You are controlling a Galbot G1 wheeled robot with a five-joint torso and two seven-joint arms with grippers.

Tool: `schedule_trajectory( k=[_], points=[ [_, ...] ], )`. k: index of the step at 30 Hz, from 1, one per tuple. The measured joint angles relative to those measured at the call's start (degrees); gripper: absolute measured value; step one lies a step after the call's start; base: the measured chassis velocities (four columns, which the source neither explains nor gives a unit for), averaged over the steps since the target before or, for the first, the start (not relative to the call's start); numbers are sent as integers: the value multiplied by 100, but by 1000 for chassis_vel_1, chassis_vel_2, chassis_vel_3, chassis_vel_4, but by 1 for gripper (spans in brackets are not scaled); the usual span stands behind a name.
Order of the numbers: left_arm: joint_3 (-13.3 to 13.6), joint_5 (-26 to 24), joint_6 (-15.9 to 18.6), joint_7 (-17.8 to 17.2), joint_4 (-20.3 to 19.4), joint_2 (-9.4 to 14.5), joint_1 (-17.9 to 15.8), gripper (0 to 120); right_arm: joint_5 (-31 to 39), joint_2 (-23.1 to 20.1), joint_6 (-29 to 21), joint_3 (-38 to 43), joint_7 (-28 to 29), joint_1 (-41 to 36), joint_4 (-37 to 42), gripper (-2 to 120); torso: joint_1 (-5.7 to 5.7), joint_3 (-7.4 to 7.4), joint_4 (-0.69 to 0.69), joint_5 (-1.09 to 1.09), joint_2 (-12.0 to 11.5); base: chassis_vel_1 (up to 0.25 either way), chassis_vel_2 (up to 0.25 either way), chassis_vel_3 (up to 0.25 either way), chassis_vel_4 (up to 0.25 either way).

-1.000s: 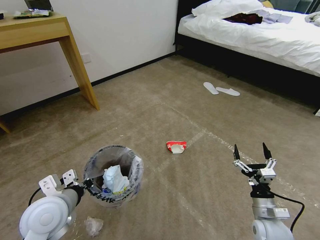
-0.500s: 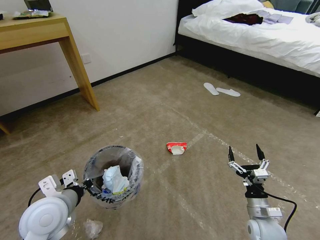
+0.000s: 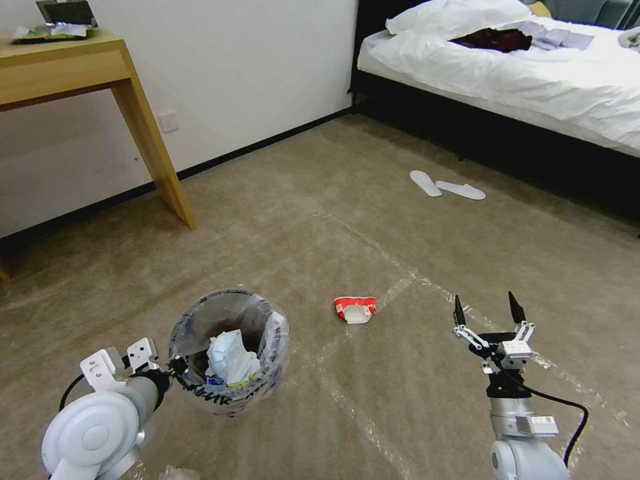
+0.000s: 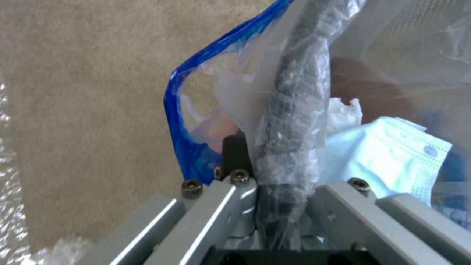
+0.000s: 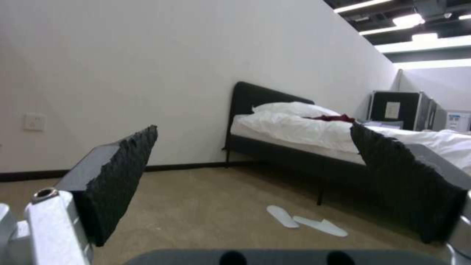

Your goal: Pick up the trash bin and place the garbage on the floor into it.

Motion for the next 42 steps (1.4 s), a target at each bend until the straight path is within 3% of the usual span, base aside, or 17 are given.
schedule_trajectory(
  k=[42],
  points=[
    [62,53,-9,21,61,-34,-9,0,-161,49,192,1,-29,55,-188,100,0,1,0,1,0,-152,150,154,-151]
  ],
)
